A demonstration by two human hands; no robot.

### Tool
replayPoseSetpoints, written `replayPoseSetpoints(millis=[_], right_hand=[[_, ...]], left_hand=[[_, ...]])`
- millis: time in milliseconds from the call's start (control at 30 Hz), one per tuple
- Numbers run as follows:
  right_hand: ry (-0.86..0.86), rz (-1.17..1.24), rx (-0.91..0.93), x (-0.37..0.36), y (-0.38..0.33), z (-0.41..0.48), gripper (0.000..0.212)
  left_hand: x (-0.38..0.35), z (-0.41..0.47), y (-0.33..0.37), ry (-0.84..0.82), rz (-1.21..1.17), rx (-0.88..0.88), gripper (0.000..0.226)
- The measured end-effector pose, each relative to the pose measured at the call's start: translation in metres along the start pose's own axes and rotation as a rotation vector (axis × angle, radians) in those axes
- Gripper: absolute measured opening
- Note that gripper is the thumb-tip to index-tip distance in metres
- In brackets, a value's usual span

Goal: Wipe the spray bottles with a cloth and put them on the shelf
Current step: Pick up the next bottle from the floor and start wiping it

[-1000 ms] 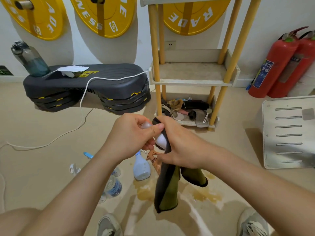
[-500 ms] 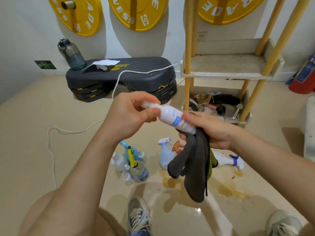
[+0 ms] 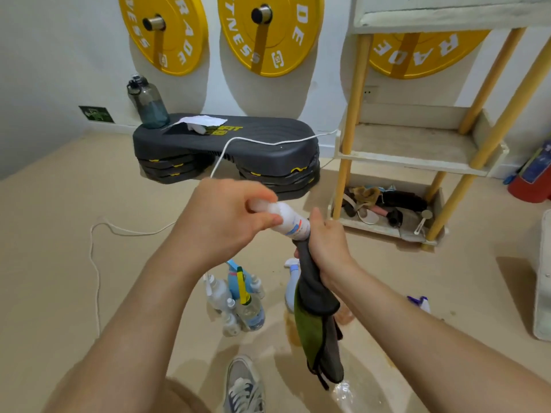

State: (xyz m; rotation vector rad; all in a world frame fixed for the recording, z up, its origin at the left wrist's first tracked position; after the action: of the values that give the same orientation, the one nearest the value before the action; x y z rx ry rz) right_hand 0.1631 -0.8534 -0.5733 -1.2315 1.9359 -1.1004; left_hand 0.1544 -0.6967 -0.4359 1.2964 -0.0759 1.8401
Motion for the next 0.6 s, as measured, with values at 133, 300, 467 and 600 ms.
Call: replayPoseSetpoints(millis=[133, 300, 467, 600], right_hand=[[-0.086, -0.095, 0.125, -0.026, -0.004, -0.008, 0.056], [-0.234, -0.521, 0.354, -0.054, -0.003, -0.007, 0.057], [-0.212, -0.861, 0.434, -0.066, 0.02, -0.003, 0.05], [-0.223, -1.006, 0.364, -0.061, 0.042, 0.012, 0.032]], left_hand=[[0.035, 0.0, -0.008, -0.034, 0.148, 0.041, 0.024], [0.035, -0.027, -0.07, -0.003, -0.232, 0.367, 0.015], [0.006, -0.067, -0.138, -0.034, -0.187, 0.496, 0.026], [-0.027, -0.113, -0.188, -0.177, -0.045, 0.554, 0.018]])
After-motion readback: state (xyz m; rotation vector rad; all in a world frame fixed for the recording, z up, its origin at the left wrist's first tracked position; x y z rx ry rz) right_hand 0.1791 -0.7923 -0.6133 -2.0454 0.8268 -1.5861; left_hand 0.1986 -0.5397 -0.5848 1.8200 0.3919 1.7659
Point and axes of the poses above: each hand's wrist, its own z-axis towards the middle knuckle, its own x-axis out of the back of the hand, y = z × x, the point moved 5 cm from there along z, towards the middle knuckle, and after that the axes turned 12 degrees about -x, right-handed, at the moved point
